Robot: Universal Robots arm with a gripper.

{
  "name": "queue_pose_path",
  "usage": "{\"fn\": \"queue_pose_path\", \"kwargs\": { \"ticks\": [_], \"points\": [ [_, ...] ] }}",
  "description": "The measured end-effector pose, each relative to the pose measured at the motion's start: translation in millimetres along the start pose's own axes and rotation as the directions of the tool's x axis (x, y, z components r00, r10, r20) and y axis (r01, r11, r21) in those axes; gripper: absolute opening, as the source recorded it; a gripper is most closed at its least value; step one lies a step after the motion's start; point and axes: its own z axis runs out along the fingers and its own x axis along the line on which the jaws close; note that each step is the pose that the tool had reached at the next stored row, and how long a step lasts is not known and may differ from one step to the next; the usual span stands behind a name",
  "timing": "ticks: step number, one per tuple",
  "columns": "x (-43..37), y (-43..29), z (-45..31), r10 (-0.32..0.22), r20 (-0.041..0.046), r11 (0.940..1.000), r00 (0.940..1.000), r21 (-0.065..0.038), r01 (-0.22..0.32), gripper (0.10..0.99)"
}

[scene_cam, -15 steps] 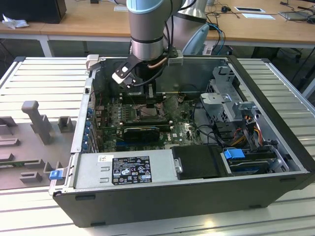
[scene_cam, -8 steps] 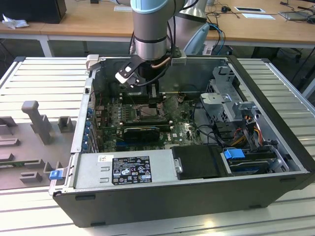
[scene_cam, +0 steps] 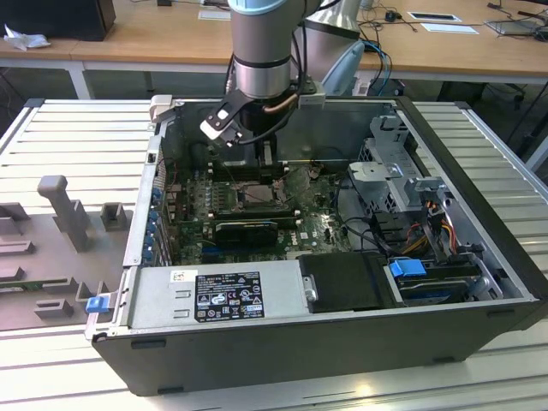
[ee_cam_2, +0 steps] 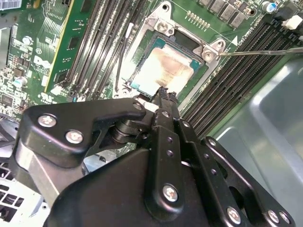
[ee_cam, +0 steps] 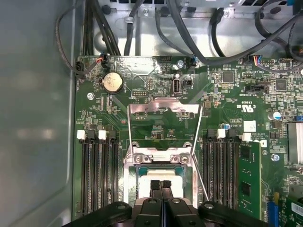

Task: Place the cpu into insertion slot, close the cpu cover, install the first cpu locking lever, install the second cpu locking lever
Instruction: 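Close the cpu cover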

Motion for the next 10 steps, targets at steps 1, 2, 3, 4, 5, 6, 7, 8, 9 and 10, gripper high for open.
{"fn": "queue_pose_path", "kwargs": {
  "ticks": [1, 2, 3, 4, 5, 6, 7, 8, 9, 10],
  "points": [
    [0.0, 0.1, -1.6, 0.0, 0.0001, 1.0, 1.0, 0.0, 0.0, 0.106],
    [0.0, 0.2, -3.5, 0.0, 0.0001, 1.0, 1.0, 0.0, 0.0, 0.106],
    [0.0, 0.4, -4.8, 0.0, 0.0001, 1.0, 1.0, 0.0, 0.0, 0.106],
    [0.0, 0.4, -5.6, 0.0, 0.0, 1.0, 1.0, 0.0, 0.0, 0.106],
    [0.0, 0.4, -5.7, 0.0, -0.0002, 1.0, 1.0, 0.0, 0.0, 0.106],
    [0.0, 0.8, -5.7, 0.0, -0.0003, 1.0, 1.0, 0.0, 0.0, 0.106],
    [0.0, 3.1, -5.7, 0.0, -0.0001, 1.0, 1.0, 0.0, 0.0, 0.106],
    [0.0, 4.7, -5.6, 0.0, 0.0, 1.0, 1.0, 0.0, 0.0, 0.106],
    [-0.1, 8.0, -5.8, 0.0, 0.0003, 1.0, 1.0, 0.0, 0.0, 0.106],
    [-0.1, 8.1, -6.4, 0.0, 0.0002, 1.0, 1.0, 0.0, 0.0, 0.106]
  ]
}}
